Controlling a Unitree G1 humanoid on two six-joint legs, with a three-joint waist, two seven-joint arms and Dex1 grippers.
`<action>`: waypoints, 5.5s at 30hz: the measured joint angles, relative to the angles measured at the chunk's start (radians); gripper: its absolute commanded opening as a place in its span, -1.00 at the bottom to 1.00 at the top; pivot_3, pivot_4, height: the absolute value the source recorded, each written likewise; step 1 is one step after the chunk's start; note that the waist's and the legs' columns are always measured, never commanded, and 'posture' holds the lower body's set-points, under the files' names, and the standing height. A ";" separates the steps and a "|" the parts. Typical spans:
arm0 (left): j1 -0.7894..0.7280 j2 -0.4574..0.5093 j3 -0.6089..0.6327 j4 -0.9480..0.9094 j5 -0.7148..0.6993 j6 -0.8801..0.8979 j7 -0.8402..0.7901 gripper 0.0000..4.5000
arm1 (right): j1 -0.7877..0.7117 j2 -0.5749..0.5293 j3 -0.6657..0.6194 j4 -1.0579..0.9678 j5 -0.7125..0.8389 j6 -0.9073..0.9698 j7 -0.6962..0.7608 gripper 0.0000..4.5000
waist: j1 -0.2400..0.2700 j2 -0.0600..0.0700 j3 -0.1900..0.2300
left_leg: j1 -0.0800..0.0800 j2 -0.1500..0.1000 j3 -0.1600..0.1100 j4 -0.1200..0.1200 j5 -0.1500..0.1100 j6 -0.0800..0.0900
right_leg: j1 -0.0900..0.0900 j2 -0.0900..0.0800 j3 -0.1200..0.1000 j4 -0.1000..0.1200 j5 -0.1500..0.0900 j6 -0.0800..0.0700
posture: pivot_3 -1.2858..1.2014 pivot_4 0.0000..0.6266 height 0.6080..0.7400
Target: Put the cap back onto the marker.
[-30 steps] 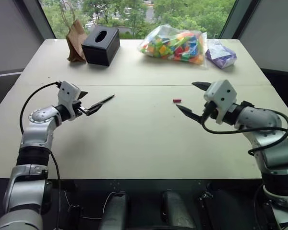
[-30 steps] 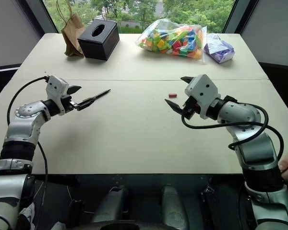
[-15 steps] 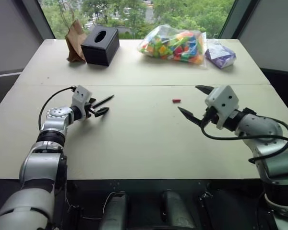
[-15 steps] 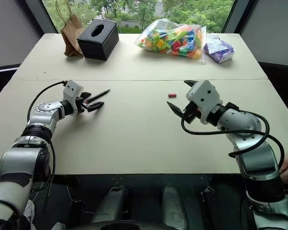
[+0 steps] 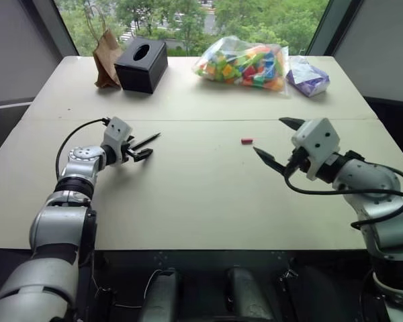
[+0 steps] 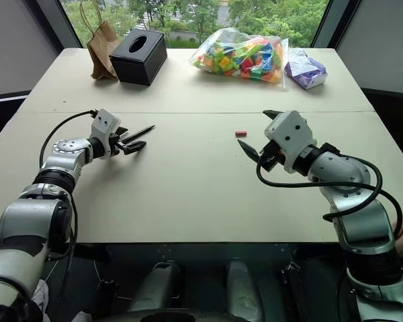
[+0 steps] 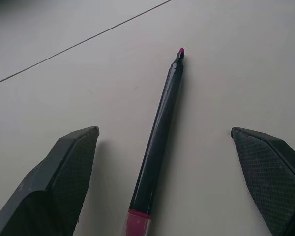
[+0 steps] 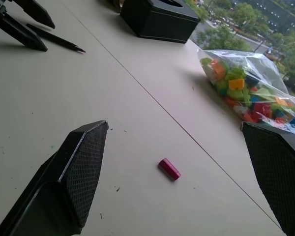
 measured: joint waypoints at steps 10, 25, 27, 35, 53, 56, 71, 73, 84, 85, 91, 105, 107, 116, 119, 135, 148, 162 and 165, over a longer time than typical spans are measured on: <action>0.001 -0.013 0.014 -0.001 -0.002 0.034 -0.024 -0.99 | -0.013 -0.042 0.000 0.000 0.000 0.000 0.013 1.00 | -0.004 0.000 -0.001 | 0.002 0.001 0.000 0.000 0.000 0.000 | 0.001 0.000 0.000 0.001 0.000 0.000 | 0.03 -0.52 1.00; 0.097 -0.018 0.027 -0.198 -0.046 0.100 -0.195 -0.99 | -0.061 -0.066 0.002 0.088 0.004 -0.022 0.061 1.00 | -0.001 0.000 -0.001 | 0.000 0.000 0.000 0.000 0.000 0.000 | 0.000 -0.001 0.001 0.000 0.000 0.000 | 0.03 -0.52 1.00; 0.157 -0.011 0.011 -0.336 -0.072 0.171 -0.261 -0.99 | -0.085 -0.054 0.005 0.147 0.010 -0.047 0.078 1.00 | -0.002 0.000 0.000 | -0.001 0.000 0.000 0.000 0.000 0.000 | -0.001 -0.001 0.001 0.000 0.000 0.000 | 0.03 -0.52 1.00; 0.335 0.090 0.000 -0.891 -0.182 0.461 -0.378 -0.99 | -0.217 0.022 0.091 0.510 -0.009 -0.218 0.196 1.00 | -0.009 0.000 0.000 | -0.001 0.001 0.001 -0.001 0.000 0.000 | -0.003 0.000 0.002 0.001 0.000 0.000 | 0.03 -0.52 1.00; 0.495 0.147 0.010 -1.263 -0.296 0.647 -0.273 -0.99 | -0.662 0.152 0.202 1.321 -0.075 -0.343 0.519 1.00 | -0.010 0.001 0.001 | -0.002 0.001 0.000 -0.002 0.000 0.000 | -0.006 0.000 0.004 0.001 0.000 -0.001 | 0.03 -0.52 1.00; 0.520 0.148 0.011 -1.289 -0.306 0.656 -0.249 -0.99 | -0.736 0.167 0.221 1.482 -0.128 -0.396 0.535 1.00 | -0.011 0.001 0.001 | -0.002 0.001 0.001 -0.002 0.000 0.000 | -0.006 0.000 0.004 0.001 0.000 -0.001 | 0.03 -0.52 1.00; 0.623 0.168 0.035 -1.434 -0.378 0.704 -0.150 -0.99 | -0.861 0.223 0.233 1.793 -0.286 -0.530 0.427 1.00 | -0.033 0.001 0.001 | -0.003 0.001 0.001 -0.004 0.001 -0.002 | -0.009 0.000 0.005 0.001 0.000 -0.001 | 0.03 -0.52 1.00; 0.632 0.169 0.045 -1.457 -0.387 0.715 -0.138 -0.99 | -0.867 0.224 0.229 1.802 -0.295 -0.531 0.417 1.00 | -0.033 0.001 0.001 | -0.003 0.001 0.001 -0.004 0.001 -0.002 | -0.009 0.000 0.006 0.002 0.000 -0.001 | 0.03 -0.52 1.00; 0.670 0.178 0.054 -1.503 -0.426 0.725 -0.086 -0.99 | -0.895 0.271 0.205 1.813 -0.318 -0.547 0.363 1.00 | -0.033 0.001 0.001 | -0.003 0.000 0.001 -0.005 0.001 -0.002 | -0.010 -0.001 0.006 0.002 0.000 -0.001 | 0.03 -0.52 1.00; 0.670 0.178 0.054 -1.503 -0.427 0.725 -0.083 -0.99 | -0.900 0.276 0.202 1.813 -0.322 -0.549 0.359 1.00 | -0.033 0.001 0.001 | -0.003 0.000 0.001 -0.005 0.001 -0.002 | -0.009 -0.001 0.006 0.002 0.000 -0.001 | 0.03 -0.52 1.00; 0.679 0.185 0.056 -1.522 -0.429 0.725 -0.067 -0.99 | -0.902 0.285 0.199 1.824 -0.336 -0.551 0.337 1.00 | -0.033 0.001 0.001 | -0.003 0.000 0.001 -0.005 0.001 -0.002 | -0.009 -0.001 0.006 0.002 0.000 -0.001 | 0.03 -0.52 1.00; 0.723 0.205 0.093 -1.566 -0.457 0.745 -0.036 -0.99 | -0.898 0.304 0.178 1.847 -0.362 -0.514 0.286 1.00 | -0.035 0.001 0.001 | -0.003 0.000 0.001 -0.005 0.001 -0.002 | -0.010 0.000 0.006 0.002 0.000 -0.001 | 0.03 -0.52 1.00; 0.728 0.209 0.094 -1.567 -0.463 0.745 -0.030 -0.99 | -0.898 0.313 0.177 1.848 -0.364 -0.508 0.283 1.00 | -0.034 0.001 0.001 | -0.003 0.000 0.001 -0.005 0.001 -0.002 | -0.010 0.000 0.006 0.002 0.000 -0.001 | 0.03 -0.52 1.00; 0.749 0.218 0.121 -1.596 -0.473 0.749 -0.009 -1.00 | -0.897 0.323 0.163 1.848 -0.370 -0.499 0.281 0.15 | -0.034 0.001 0.001 | -0.003 0.000 0.001 -0.005 0.001 -0.003 | -0.010 0.000 0.006 0.002 0.000 -0.001 | 0.03 -0.52 1.00; 0.749 0.222 0.122 -1.600 -0.477 0.757 -0.001 -1.00 | -0.897 0.324 0.160 1.848 -0.377 -0.499 0.281 -0.53 | -0.034 0.001 0.001 | -0.003 0.000 0.001 -0.005 0.001 -0.003 | -0.010 0.000 0.006 0.002 0.000 -0.001 | 0.03 -0.52 1.00; 0.703 0.221 0.109 -1.572 -0.483 0.757 -0.006 -1.00 | -0.896 0.321 0.155 1.847 -0.389 -0.500 0.282 -0.74 | -0.034 0.001 0.001 | -0.003 0.000 0.001 -0.005 0.002 -0.003 | -0.010 0.000 0.006 0.002 0.000 -0.001 | 0.03 -0.52 1.00; 0.438 0.196 -0.093 -1.218 -0.338 0.468 -0.227 -1.00 | -0.711 0.183 0.242 1.314 -0.388 -0.615 0.570 -0.74 | -0.025 0.002 0.002 | -0.005 -0.002 0.001 -0.004 0.003 -0.005 | -0.010 0.000 0.004 0.003 0.000 -0.001 | 0.03 -0.52 1.00; 0.302 0.124 -0.156 -0.997 -0.243 0.286 -0.345 -1.00 | -0.501 0.085 0.307 0.765 -0.352 -0.373 0.625 -0.74 | -0.029 0.002 0.002 | -0.006 -0.002 0.001 -0.002 0.003 -0.004 | -0.011 -0.001 0.005 0.003 0.000 -0.001 | 0.03 -0.52 1.00; 0.304 0.123 -0.154 -1.000 -0.241 0.284 -0.344 -1.00 | -0.476 0.088 0.340 0.744 -0.352 -0.368 0.627 -0.74 | -0.029 0.002 0.002 | -0.006 -0.002 0.001 -0.002 0.003 -0.004 | -0.011 -0.001 0.005 0.004 0.000 -0.001 | 0.03 -0.52 1.00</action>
